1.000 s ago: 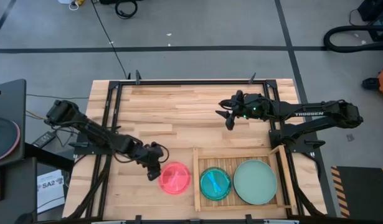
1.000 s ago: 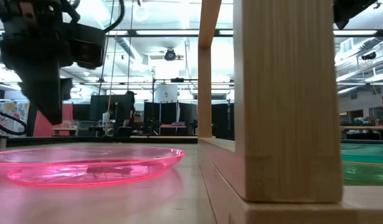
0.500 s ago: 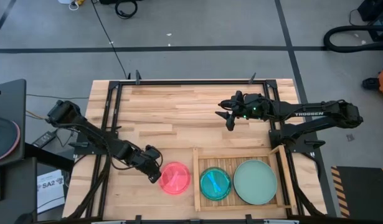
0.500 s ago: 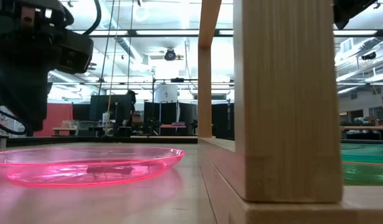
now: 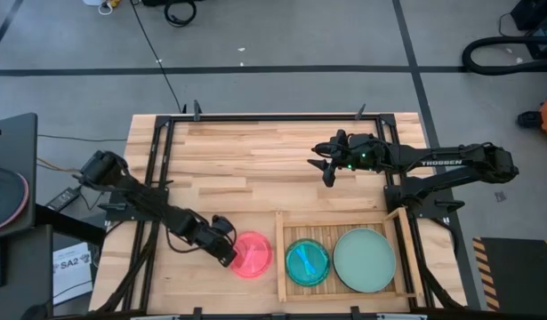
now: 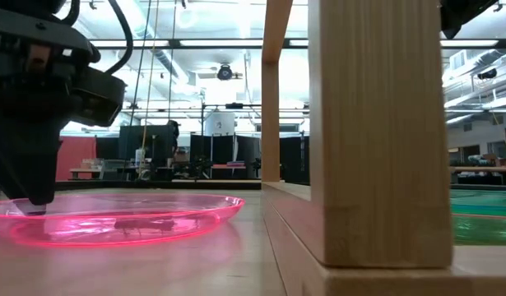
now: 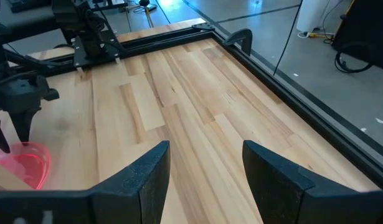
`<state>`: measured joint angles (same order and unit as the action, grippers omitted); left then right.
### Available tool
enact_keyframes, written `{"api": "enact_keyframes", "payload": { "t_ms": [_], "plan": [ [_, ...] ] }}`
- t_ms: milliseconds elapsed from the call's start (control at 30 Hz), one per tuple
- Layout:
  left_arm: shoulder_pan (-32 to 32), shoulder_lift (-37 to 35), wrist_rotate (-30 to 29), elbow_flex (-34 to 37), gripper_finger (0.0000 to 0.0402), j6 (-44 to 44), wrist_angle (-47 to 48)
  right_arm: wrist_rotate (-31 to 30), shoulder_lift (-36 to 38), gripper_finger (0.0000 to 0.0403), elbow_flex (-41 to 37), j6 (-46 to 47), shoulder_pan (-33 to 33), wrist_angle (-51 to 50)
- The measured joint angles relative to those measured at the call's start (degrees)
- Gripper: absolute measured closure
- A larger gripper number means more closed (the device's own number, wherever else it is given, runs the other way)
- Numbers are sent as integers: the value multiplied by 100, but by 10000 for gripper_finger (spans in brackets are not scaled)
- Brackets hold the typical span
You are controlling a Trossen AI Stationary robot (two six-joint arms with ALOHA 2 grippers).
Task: Place and stack plates onto a shelf
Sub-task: Stack the pink plate on the blue plate on the shelf
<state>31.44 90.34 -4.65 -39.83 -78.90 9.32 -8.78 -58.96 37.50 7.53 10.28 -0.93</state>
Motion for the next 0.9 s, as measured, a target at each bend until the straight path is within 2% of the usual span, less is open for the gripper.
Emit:
{"api": "enact_keyframes", "payload": {
  "t_ms": [333, 900],
  "plan": [
    [-9, 129, 35, -9, 266, -41, -83, 0, 0, 196, 0, 0, 0, 0],
    [-11, 153, 85, 2, 368, -45, -112, 0, 0, 196, 0, 0, 0, 0]
  ]
}}
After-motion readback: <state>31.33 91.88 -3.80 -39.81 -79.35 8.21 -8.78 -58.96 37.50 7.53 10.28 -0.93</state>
